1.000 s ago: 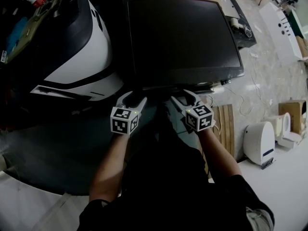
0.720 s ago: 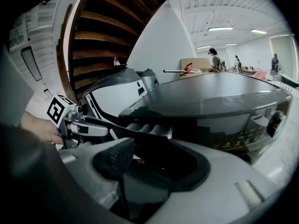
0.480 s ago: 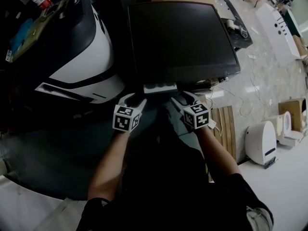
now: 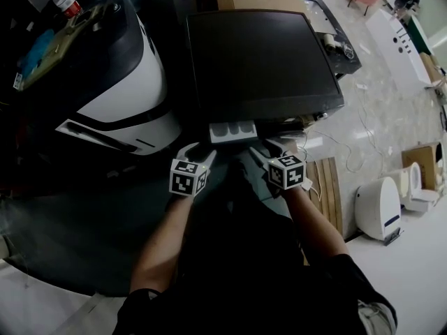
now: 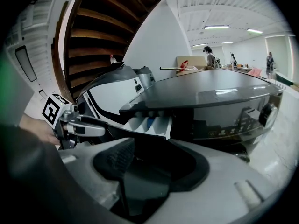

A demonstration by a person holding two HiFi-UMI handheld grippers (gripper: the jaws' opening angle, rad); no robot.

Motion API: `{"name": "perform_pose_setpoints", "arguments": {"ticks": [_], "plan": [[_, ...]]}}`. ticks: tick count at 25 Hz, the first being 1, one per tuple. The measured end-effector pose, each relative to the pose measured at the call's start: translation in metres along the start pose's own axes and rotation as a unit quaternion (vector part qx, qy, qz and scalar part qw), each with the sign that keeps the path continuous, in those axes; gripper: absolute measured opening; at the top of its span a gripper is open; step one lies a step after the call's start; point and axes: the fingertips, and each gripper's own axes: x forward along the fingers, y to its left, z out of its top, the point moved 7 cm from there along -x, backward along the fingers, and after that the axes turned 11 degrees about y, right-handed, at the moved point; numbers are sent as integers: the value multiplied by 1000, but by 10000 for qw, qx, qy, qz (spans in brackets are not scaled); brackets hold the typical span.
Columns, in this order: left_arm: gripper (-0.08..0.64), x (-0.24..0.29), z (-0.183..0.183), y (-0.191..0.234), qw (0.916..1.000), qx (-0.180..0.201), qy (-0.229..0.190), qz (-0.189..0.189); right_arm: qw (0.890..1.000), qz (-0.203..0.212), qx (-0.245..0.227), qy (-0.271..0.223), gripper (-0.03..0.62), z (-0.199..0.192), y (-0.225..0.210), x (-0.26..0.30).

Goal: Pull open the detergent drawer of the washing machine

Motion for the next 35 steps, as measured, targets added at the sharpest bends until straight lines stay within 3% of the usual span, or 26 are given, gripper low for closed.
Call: {"name": "perform_pose_setpoints", "arguments": {"ticks": [4,13,17,27,35], "plan": [[193,-6,-10,-6,10000,-27,-65,-70,9997,-150,-159,100,216,-12,3,-5],[181,-14,-24,-18,9999,-85,-113,-99,9999,-104,79,-35,216,-24,15,-17],[181,-17,-28,-24,9998,-169,-96,-58,9998,-90,-126,100,216,-33,13,-20],[181,-25,-46,-51,9990,-405,118,161,9990,208,-314,259,216,-60,15,-39],[213,-32,-52,-68,9978,-614,63,222,9987,438,-131,233,216,-67,21,-55]]}}
